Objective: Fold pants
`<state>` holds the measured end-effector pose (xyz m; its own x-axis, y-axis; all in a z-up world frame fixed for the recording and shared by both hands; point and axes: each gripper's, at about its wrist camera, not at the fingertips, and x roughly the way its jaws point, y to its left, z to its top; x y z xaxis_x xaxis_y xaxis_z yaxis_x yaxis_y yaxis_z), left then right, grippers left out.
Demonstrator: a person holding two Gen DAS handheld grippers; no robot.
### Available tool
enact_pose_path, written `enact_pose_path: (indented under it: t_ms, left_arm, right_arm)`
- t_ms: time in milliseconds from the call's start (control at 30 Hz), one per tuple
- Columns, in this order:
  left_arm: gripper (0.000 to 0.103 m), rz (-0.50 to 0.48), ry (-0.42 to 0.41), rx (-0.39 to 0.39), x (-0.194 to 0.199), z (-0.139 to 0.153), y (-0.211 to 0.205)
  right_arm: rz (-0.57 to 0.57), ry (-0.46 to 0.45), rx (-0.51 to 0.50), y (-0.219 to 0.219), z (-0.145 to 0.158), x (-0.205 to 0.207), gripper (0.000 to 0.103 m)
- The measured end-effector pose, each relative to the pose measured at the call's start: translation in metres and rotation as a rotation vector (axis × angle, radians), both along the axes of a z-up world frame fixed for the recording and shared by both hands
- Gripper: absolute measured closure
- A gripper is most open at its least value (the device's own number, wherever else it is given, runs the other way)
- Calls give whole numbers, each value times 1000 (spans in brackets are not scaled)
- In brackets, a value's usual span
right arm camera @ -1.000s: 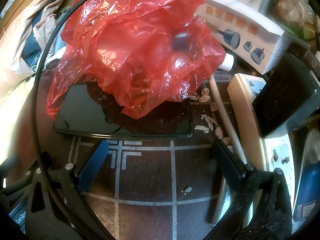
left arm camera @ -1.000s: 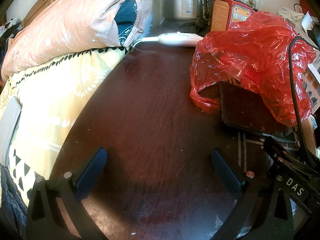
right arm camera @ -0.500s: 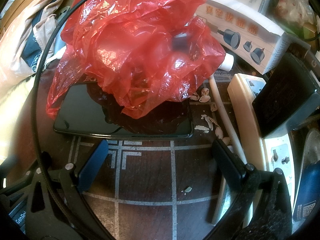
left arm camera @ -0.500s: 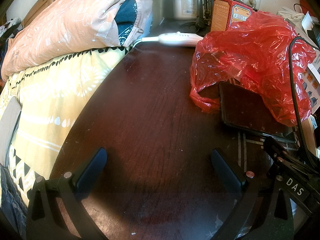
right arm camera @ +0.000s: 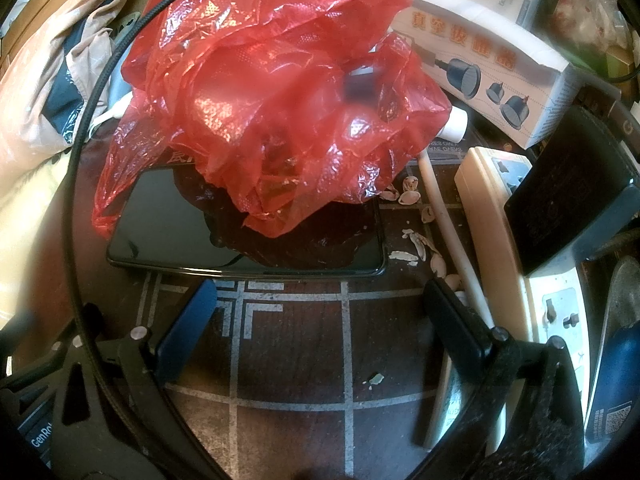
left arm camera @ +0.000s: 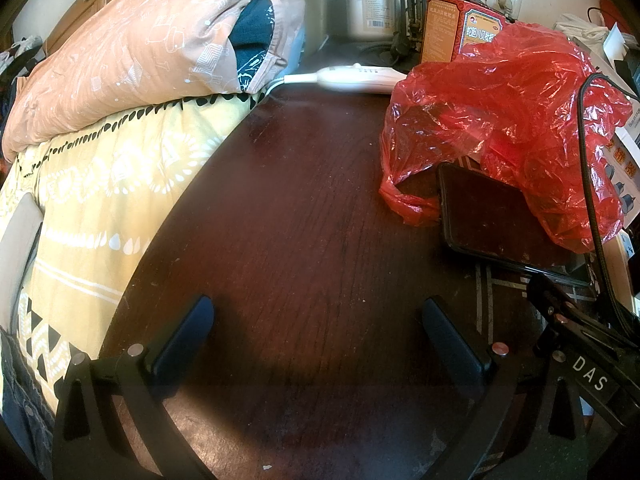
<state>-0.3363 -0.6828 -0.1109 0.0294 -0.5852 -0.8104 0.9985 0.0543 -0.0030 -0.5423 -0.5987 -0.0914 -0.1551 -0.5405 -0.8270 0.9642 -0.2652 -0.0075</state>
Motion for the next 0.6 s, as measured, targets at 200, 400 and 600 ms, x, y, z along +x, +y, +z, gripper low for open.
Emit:
enact_pose_path:
  t_ms: [200,400,600]
  left_arm:
    - [0,-16,-9,30,5,2,6]
    - [2,43,-120,-94,27,44,71]
    - [1,280,-277,-290,111,131,211]
  right_arm:
    - [40,-2,9,-10,-3,8,0]
    - [190,60,7,9,17,32,0]
    - [402,39,-235,83,97,72,0]
